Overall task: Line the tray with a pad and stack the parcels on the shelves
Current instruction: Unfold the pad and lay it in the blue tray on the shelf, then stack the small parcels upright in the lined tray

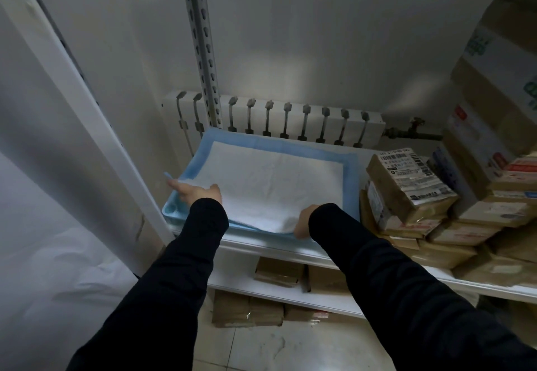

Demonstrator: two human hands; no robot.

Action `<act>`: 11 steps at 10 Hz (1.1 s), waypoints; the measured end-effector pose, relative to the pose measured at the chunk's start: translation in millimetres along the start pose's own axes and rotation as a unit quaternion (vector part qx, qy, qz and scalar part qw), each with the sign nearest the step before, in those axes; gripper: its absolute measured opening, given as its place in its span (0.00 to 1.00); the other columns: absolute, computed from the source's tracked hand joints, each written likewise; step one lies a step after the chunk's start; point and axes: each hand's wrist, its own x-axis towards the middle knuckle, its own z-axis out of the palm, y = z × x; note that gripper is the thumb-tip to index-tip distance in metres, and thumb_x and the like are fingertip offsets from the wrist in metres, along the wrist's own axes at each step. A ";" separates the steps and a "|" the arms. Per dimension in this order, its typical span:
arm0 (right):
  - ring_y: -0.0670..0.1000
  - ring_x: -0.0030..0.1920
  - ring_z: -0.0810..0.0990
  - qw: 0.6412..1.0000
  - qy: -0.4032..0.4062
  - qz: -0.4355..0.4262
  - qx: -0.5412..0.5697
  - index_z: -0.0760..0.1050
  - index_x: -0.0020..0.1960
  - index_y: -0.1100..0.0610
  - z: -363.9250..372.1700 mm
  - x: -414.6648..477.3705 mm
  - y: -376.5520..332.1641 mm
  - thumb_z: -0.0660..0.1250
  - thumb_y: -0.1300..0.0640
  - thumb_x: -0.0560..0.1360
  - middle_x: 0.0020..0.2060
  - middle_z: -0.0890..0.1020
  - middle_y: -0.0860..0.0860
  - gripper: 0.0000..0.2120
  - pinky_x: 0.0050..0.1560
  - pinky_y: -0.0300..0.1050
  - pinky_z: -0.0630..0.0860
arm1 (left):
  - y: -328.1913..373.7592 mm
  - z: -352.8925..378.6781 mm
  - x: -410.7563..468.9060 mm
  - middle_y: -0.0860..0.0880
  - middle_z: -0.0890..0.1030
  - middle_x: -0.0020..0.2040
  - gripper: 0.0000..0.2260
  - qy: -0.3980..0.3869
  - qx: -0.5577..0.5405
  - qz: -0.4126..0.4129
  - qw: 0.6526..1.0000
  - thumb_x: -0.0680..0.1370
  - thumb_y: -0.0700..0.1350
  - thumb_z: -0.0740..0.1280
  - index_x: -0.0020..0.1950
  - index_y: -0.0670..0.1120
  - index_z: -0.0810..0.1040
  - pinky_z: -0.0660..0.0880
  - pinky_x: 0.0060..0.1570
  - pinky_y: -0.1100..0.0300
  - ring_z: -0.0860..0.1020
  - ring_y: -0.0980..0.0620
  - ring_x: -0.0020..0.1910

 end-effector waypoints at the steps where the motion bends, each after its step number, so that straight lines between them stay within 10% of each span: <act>1: 0.56 0.70 0.67 0.997 0.040 -0.023 0.064 0.60 0.75 0.56 2.0 3.9 3.5 0.56 0.44 0.79 0.73 0.65 0.56 0.28 0.68 0.49 0.65 | -23.2 -15.7 11.9 0.41 0.43 0.78 0.42 -0.118 0.429 0.226 0.867 0.76 0.47 0.67 0.77 0.46 0.40 0.44 0.73 0.45 0.45 0.41 0.77; 2: 0.56 0.76 0.54 0.990 0.040 -0.055 0.122 0.47 0.78 0.50 2.1 9.8 -1.2 0.56 0.43 0.80 0.78 0.50 0.56 0.32 0.73 0.49 0.56 | -32.9 -13.8 6.2 0.45 0.42 0.78 0.33 -0.204 0.642 0.333 0.660 0.78 0.57 0.61 0.77 0.53 0.48 0.40 0.73 0.43 0.40 0.41 0.76; 3: 0.55 0.76 0.55 0.994 0.010 -0.059 0.094 0.50 0.78 0.56 8.4 9.8 -5.3 0.48 0.47 0.83 0.77 0.53 0.57 0.26 0.72 0.46 0.55 | -47.7 -7.0 4.8 0.48 0.50 0.79 0.31 -0.368 0.718 0.237 0.541 0.76 0.67 0.54 0.76 0.56 0.57 0.48 0.74 0.45 0.49 0.43 0.77; 4: 0.58 0.72 0.63 0.995 0.031 -0.048 0.081 0.56 0.76 0.61 16.1 7.6 -4.8 0.47 0.55 0.84 0.74 0.61 0.59 0.21 0.67 0.47 0.62 | -57.2 -13.7 -1.4 0.50 0.47 0.79 0.39 -0.358 0.786 0.238 0.445 0.70 0.75 0.51 0.76 0.58 0.53 0.46 0.73 0.44 0.46 0.42 0.77; 5: 0.61 0.68 0.67 0.994 0.056 -0.059 0.067 0.58 0.74 0.60 22.0 12.8 -1.4 0.52 0.60 0.83 0.71 0.63 0.59 0.20 0.65 0.52 0.67 | -56.9 -16.4 -2.2 0.50 0.46 0.79 0.40 -0.336 0.805 0.242 0.425 0.69 0.75 0.54 0.76 0.59 0.50 0.47 0.74 0.44 0.46 0.41 0.77; 8: 0.56 0.67 0.70 0.967 0.191 -0.081 0.150 0.63 0.73 0.56 2.2 -11.6 1.6 0.52 0.45 0.82 0.70 0.69 0.56 0.24 0.65 0.51 0.67 | -51.0 -10.0 -26.3 0.45 0.57 0.77 0.43 -0.324 0.804 0.208 0.454 0.67 0.77 0.54 0.76 0.56 0.54 0.50 0.71 0.41 0.55 0.38 0.74; 11: 0.57 0.57 0.77 0.866 0.449 -0.075 0.205 0.73 0.66 0.53 -36.8 -83.7 41.6 0.55 0.53 0.80 0.59 0.78 0.55 0.17 0.56 0.50 0.75 | -24.6 26.2 -117.1 0.39 0.75 0.63 0.15 -0.412 0.444 0.260 0.752 0.81 0.41 0.56 0.66 0.37 0.71 0.67 0.63 0.56 0.73 0.42 0.63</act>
